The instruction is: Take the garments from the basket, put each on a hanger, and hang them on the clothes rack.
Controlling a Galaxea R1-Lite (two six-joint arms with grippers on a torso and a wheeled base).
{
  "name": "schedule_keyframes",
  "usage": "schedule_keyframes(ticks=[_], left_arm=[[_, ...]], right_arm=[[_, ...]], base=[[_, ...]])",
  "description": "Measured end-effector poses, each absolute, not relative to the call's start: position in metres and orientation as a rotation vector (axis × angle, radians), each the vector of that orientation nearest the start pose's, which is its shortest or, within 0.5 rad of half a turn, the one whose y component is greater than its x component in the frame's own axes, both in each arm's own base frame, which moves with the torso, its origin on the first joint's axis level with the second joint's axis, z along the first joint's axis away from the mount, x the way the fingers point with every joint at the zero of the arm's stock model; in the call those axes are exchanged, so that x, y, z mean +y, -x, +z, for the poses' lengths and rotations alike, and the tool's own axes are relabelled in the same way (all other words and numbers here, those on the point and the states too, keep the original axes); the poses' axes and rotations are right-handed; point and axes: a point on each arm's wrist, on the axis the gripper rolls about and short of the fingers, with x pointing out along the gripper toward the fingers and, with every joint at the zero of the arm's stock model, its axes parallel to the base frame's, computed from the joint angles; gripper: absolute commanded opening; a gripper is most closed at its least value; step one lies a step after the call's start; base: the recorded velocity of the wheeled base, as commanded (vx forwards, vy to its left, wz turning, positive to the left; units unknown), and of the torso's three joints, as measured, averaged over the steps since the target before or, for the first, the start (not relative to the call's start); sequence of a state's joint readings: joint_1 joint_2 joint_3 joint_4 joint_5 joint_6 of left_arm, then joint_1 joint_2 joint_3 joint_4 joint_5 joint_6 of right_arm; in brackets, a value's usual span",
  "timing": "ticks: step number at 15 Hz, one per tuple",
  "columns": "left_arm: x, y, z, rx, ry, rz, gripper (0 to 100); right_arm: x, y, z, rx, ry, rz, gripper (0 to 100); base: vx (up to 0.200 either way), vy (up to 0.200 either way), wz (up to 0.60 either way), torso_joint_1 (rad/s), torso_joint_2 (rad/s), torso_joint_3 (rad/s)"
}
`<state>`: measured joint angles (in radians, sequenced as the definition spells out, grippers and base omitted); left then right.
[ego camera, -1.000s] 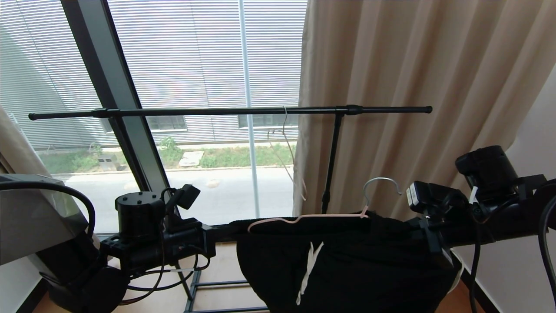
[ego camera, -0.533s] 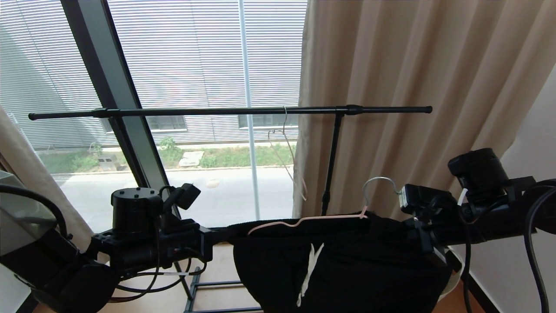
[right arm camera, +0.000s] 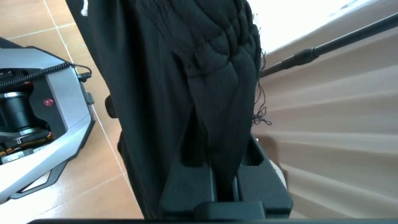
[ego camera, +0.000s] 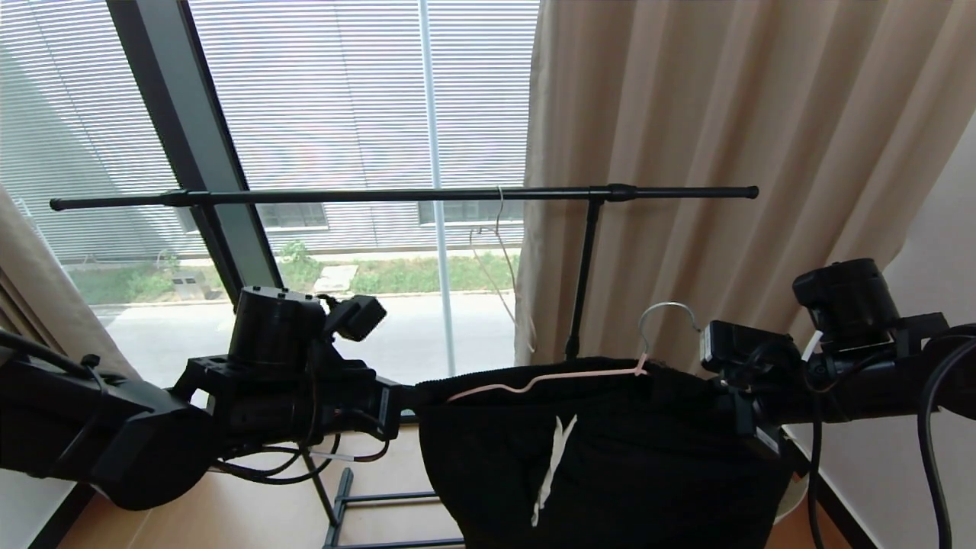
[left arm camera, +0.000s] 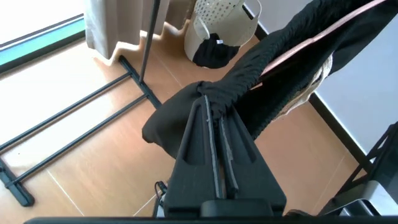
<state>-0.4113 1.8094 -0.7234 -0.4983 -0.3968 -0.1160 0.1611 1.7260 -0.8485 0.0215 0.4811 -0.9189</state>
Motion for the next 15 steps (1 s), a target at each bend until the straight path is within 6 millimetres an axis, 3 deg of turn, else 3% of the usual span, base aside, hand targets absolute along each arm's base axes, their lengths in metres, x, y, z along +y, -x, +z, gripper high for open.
schedule_keyframes(ticks=[7, 15], left_arm=[[-0.164, -0.271, 0.183, 0.79, 0.006, -0.714, 0], [-0.181, -0.266, 0.221, 0.816, 0.012, -0.757, 0]], right_arm=[[0.055, -0.273, 0.131, 0.554, 0.681, 0.942, 0], [0.062, -0.277, 0.121, 0.486, 0.742, 0.878, 0]], base=[[0.0, 0.0, 0.0, 0.0, 0.0, 0.0], [0.0, 0.0, 0.0, 0.0, 0.0, 0.0]])
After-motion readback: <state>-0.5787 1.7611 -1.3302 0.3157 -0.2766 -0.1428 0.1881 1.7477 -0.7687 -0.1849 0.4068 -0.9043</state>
